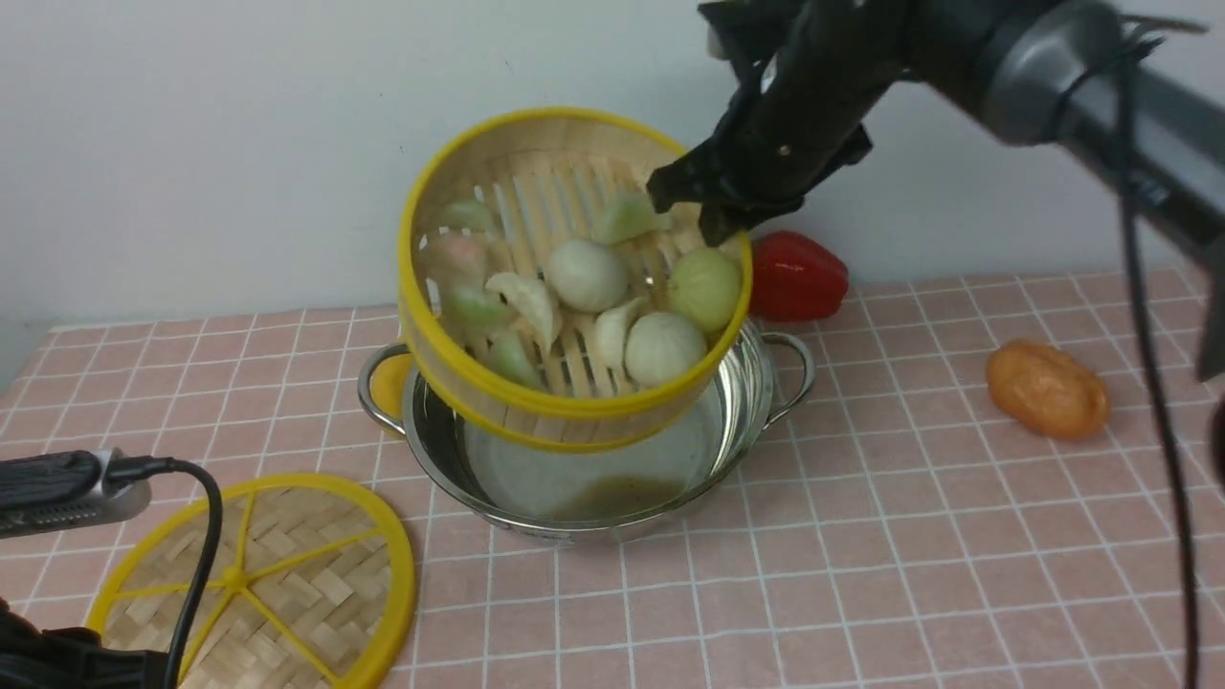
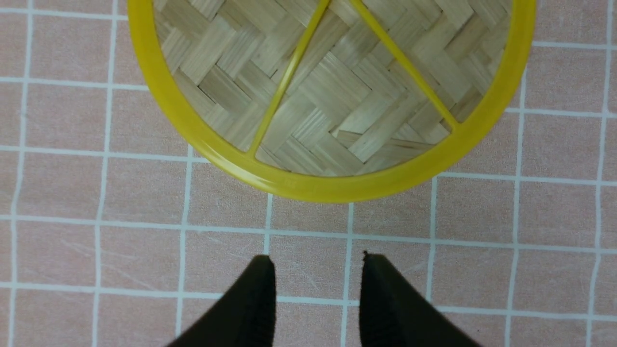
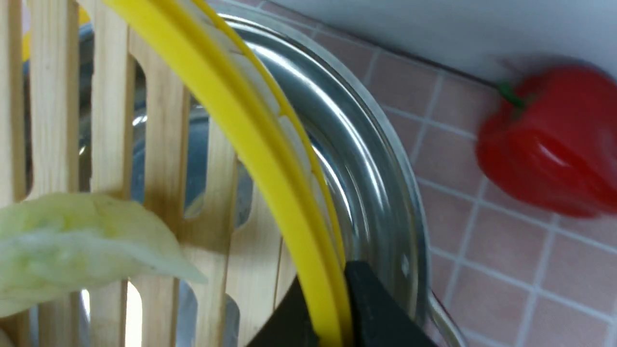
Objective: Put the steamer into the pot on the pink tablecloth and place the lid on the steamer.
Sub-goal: 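Place the bamboo steamer basket of food into the steel pot with the right gripper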
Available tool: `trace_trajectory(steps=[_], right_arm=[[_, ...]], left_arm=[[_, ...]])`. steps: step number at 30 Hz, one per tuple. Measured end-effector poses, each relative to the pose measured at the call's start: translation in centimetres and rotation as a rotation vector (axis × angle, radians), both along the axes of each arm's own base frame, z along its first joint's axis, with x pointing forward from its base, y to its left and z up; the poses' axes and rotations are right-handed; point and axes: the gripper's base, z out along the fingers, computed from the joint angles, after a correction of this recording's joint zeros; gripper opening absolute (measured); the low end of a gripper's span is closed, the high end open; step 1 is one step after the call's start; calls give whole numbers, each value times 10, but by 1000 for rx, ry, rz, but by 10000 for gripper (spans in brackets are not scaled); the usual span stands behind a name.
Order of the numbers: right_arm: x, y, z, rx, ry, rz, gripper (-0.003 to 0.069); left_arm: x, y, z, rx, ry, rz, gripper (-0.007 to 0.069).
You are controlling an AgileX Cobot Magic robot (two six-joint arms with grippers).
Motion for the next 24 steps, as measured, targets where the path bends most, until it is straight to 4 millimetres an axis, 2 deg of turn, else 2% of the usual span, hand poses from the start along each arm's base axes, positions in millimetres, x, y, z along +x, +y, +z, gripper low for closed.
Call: trace_trajectory(steps=[3, 4, 5, 7, 8, 10, 12, 15, 24], right_arm=[[13, 6, -26, -16, 20, -14, 55], [13, 6, -26, -16, 20, -14, 55], [17, 7, -41, -38, 37, -17, 55], [20, 7, -56, -60, 59, -17, 55], [20, 7, -56, -60, 59, -17, 55], [23, 8, -78, -91, 94, -17, 55], [25, 8, -88, -106, 109, -17, 55], [26, 9, -97, -112, 124, -19, 55], [26, 10, -98, -102, 129, -24, 76]], left_arm=[[0, 0, 0, 0, 0, 0, 243], [0, 0, 0, 0, 0, 0, 243], [0, 0, 0, 0, 0, 0, 243], [0, 0, 0, 0, 0, 0, 243], [0, 0, 0, 0, 0, 0, 243], [0, 0, 0, 0, 0, 0, 243], [0, 0, 0, 0, 0, 0, 243], [0, 0, 0, 0, 0, 0, 243], [0, 0, 0, 0, 0, 0, 243]])
